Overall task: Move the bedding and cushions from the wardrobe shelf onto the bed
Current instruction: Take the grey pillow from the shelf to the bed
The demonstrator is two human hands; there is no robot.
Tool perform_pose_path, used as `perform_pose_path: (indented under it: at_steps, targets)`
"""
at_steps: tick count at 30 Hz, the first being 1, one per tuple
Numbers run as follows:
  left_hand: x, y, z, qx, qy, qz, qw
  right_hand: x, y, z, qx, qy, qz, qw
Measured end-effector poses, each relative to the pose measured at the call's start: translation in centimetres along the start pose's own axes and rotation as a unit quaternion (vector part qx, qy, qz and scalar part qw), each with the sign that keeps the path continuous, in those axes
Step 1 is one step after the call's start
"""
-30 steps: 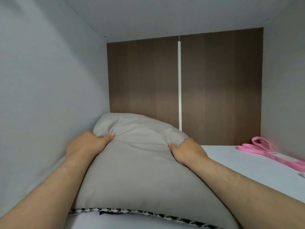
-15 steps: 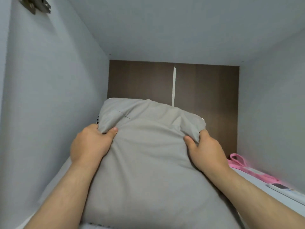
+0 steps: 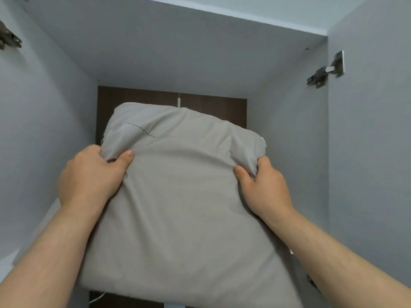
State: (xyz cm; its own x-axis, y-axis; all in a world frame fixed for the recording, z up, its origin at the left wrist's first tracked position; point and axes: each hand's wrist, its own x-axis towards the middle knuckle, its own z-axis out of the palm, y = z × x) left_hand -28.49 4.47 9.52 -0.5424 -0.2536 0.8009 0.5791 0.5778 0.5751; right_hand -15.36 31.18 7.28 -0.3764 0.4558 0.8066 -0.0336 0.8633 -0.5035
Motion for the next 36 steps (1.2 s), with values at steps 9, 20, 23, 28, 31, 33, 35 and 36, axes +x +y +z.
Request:
perform_pose_path:
  at_steps: [9, 20, 23, 28, 31, 33, 35, 36]
  targets:
    - [-10.8, 5.8, -6.3, -0.017, -0.021, -0.011, 1.000, -7.5, 1.9, -11.7, 0.022, 0.014, 0.011, 1.000]
    - [-21.1, 6.5, -11.7, -0.071, -0.060, -0.029, 0.995, -18.2, 2.0, -21.1, 0.012, -0.003, 0.087, 0.996]
    - [-24.4, 5.6, -10.9, -0.105, -0.106, -0.050, 0.988, -21.9, 2.4, -21.9, 0.001, -0.001, 0.124, 0.992]
    - [-28.6, 4.0, -9.3, -0.156, -0.191, -0.075, 0.966, -26.3, 2.5, -23.2, -0.041, 0.006, 0.173, 0.984]
    - [-30.6, 3.0, -9.2, -0.197, -0.231, -0.083, 0.949, -29.3, 1.8, -24.5, -0.066, 0.017, 0.203, 0.977]
    - [-32.4, 2.5, -9.3, -0.217, -0.257, -0.093, 0.937, -31.5, 1.4, -25.5, -0.086, 0.031, 0.222, 0.971]
    - [-34.3, 2.1, -9.3, -0.227, -0.279, -0.107, 0.927, -33.9, 1.1, -26.6, -0.107, 0.042, 0.240, 0.964]
    - [-35.1, 2.0, -9.2, -0.231, -0.287, -0.114, 0.923, -35.0, 0.8, -27.0, -0.115, 0.049, 0.248, 0.961]
